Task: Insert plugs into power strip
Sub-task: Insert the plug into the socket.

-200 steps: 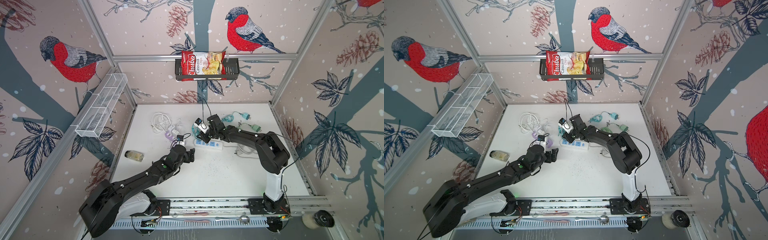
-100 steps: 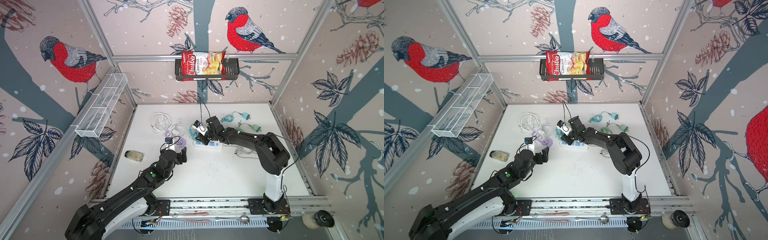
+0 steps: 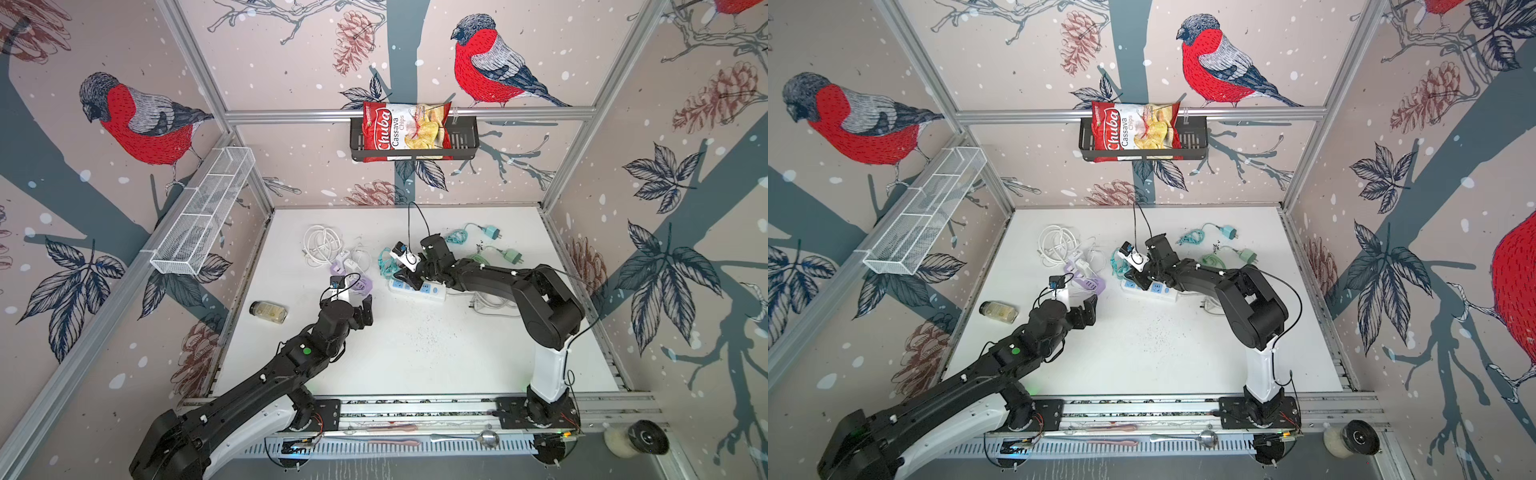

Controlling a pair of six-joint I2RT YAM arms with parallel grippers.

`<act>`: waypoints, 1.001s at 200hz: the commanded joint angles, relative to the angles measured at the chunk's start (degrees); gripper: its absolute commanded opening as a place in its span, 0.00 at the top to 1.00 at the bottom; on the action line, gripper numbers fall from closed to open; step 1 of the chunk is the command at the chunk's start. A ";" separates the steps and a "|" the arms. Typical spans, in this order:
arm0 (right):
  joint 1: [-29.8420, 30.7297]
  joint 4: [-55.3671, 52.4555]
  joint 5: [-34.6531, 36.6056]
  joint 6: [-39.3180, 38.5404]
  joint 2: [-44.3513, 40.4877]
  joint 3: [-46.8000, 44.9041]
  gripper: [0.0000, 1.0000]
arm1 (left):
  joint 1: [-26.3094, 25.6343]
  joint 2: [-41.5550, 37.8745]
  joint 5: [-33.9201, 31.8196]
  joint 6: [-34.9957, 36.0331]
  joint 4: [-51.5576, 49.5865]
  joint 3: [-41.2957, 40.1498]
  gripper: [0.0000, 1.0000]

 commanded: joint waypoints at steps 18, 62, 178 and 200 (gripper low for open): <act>0.05 -7.07 2.51 -1.63 -0.30 -1.49 1.00 | 0.12 -0.25 -1.21 0.88 0.26 0.40 0.06; 0.92 -5.58 3.09 -1.20 -1.19 -2.66 1.00 | 0.08 0.33 -1.39 1.14 0.26 1.27 0.06; 4.61 3.40 7.35 7.02 3.08 -5.98 1.00 | 0.65 2.77 -3.70 4.80 2.44 4.07 0.04; 5.30 3.91 9.50 7.44 5.04 -3.01 0.98 | 0.95 2.98 -3.68 5.29 2.76 3.91 0.04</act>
